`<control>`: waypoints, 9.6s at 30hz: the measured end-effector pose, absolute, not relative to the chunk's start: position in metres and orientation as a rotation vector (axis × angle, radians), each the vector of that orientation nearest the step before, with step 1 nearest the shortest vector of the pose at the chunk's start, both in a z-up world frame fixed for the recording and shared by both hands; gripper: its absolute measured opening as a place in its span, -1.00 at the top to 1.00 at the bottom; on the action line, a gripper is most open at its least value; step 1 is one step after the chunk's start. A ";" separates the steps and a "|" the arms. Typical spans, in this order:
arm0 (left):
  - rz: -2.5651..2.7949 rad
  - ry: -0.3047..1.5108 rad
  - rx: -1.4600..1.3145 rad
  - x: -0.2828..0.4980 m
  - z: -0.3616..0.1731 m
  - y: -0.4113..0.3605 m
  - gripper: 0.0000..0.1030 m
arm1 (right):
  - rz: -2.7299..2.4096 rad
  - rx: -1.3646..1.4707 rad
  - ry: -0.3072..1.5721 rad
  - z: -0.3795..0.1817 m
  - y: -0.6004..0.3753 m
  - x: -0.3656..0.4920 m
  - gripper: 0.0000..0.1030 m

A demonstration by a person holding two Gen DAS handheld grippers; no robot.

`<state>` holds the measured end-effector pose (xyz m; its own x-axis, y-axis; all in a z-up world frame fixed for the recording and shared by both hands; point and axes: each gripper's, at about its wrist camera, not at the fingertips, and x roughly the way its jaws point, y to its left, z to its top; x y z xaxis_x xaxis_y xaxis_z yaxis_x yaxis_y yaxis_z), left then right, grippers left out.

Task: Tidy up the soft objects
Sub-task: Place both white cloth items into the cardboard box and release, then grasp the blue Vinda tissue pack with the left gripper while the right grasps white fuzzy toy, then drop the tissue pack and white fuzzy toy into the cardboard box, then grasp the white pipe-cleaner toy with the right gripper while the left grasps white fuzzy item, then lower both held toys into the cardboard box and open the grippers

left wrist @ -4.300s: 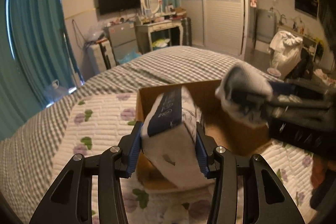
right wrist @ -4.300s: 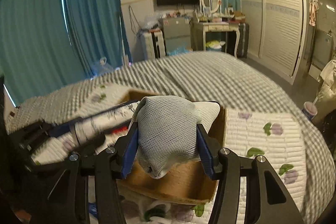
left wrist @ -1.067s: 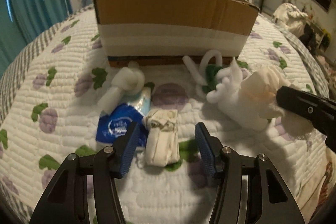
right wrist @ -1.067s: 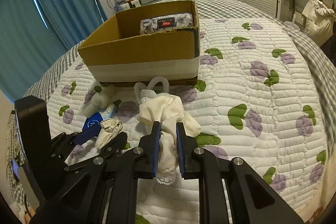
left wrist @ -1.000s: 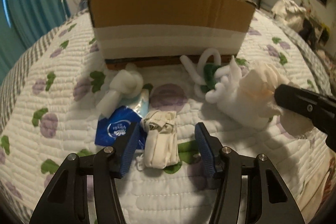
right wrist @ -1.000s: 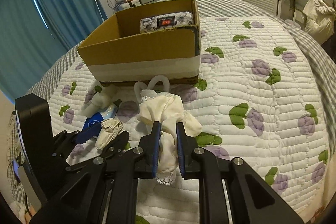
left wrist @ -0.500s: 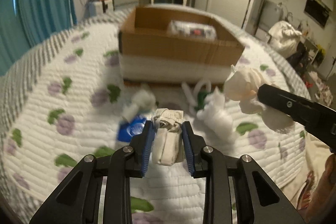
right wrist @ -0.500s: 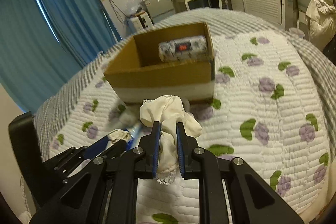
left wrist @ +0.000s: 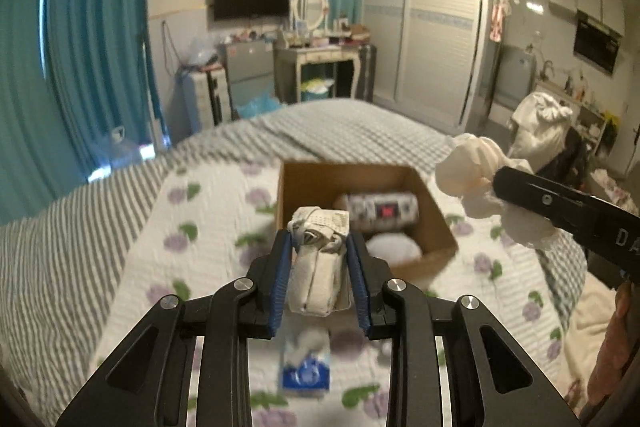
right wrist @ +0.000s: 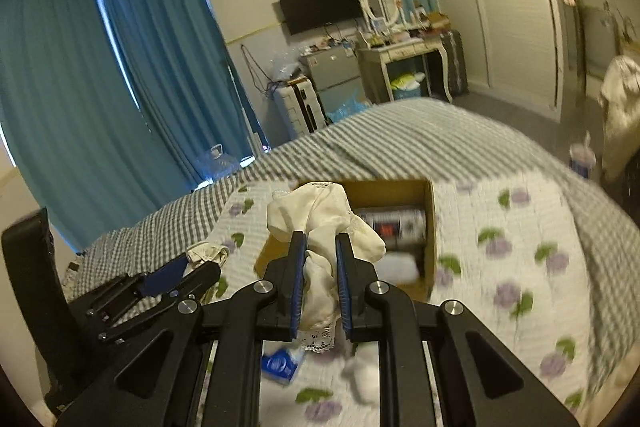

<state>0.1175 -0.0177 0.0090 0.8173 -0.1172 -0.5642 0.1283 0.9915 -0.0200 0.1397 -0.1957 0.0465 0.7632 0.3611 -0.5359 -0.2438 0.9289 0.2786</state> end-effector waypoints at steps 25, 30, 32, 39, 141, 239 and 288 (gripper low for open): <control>-0.181 0.672 0.114 0.237 -0.071 -0.045 0.40 | 0.287 0.122 0.777 -0.075 -0.210 0.261 0.32; -0.156 0.635 0.107 0.226 -0.053 -0.043 -0.48 | 0.265 0.109 0.737 -0.052 -0.217 0.252 0.01; -0.149 0.607 0.091 0.218 -0.039 -0.040 -0.54 | 0.258 0.109 0.719 -0.037 -0.220 0.246 -0.06; -0.112 0.554 0.087 0.182 0.016 -0.029 -0.77 | 0.238 0.081 0.646 0.035 -0.223 0.204 -0.52; -0.136 0.537 0.047 0.103 0.027 0.000 0.02 | 0.320 0.190 0.646 0.034 -0.184 0.144 0.49; -0.143 0.891 0.069 0.135 -0.183 -0.017 0.31 | 0.238 0.100 0.910 -0.162 -0.188 0.158 0.03; -0.162 0.608 0.111 0.212 -0.011 -0.030 0.42 | 0.315 -0.042 0.592 0.047 -0.182 0.209 0.03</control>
